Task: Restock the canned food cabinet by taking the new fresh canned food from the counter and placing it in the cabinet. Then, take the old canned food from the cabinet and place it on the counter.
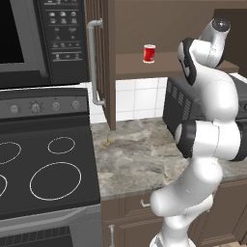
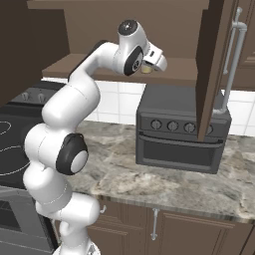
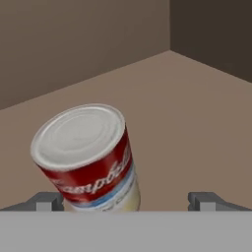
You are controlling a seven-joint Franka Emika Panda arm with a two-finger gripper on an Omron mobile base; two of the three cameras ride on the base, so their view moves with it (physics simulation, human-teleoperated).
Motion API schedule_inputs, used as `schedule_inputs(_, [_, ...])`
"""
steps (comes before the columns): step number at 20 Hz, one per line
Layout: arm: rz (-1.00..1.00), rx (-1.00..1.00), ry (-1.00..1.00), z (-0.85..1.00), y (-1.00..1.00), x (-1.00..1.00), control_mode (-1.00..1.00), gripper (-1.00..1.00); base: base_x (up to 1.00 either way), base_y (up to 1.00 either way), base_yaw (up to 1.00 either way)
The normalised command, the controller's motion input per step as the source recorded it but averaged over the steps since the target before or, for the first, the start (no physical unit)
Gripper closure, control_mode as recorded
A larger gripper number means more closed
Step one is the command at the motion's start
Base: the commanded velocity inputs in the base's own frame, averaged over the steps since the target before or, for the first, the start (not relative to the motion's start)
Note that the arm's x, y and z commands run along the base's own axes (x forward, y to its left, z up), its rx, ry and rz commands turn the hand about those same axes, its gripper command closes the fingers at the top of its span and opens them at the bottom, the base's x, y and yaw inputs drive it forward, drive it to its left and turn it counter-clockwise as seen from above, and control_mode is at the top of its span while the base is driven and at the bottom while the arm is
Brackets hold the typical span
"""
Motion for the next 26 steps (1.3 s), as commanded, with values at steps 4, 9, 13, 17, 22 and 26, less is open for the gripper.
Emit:
schedule_inputs(4, [0.0, 0.0, 0.0, 0.0, 0.0, 0.31, -1.0, -1.0, 0.0, 0.0, 0.0])
schedule_inputs(9, [0.0, 0.0, 0.0, -0.03, 0.0, 0.25, -1.0, -1.0, 0.0, 0.0, 0.0])
schedule_inputs(13, [0.0, 0.0, 0.0, -0.04, 0.0, 0.12, -1.0, 1.0, 0.0, 0.0, 0.0])
schedule_inputs(17, [0.0, 0.0, 0.0, 0.0, 0.0, 0.0, -1.0, 1.0, 0.0, 0.0, 0.0])
schedule_inputs(22, [0.0, 0.0, 0.0, 0.0, 0.11, -0.35, -1.0, 1.0, 0.0, 0.0, 0.0])
schedule_inputs(26, [0.03, 0.0, 0.0, 0.04, 0.43, -0.99, -1.0, 1.0, 0.0, 0.0, 0.0])
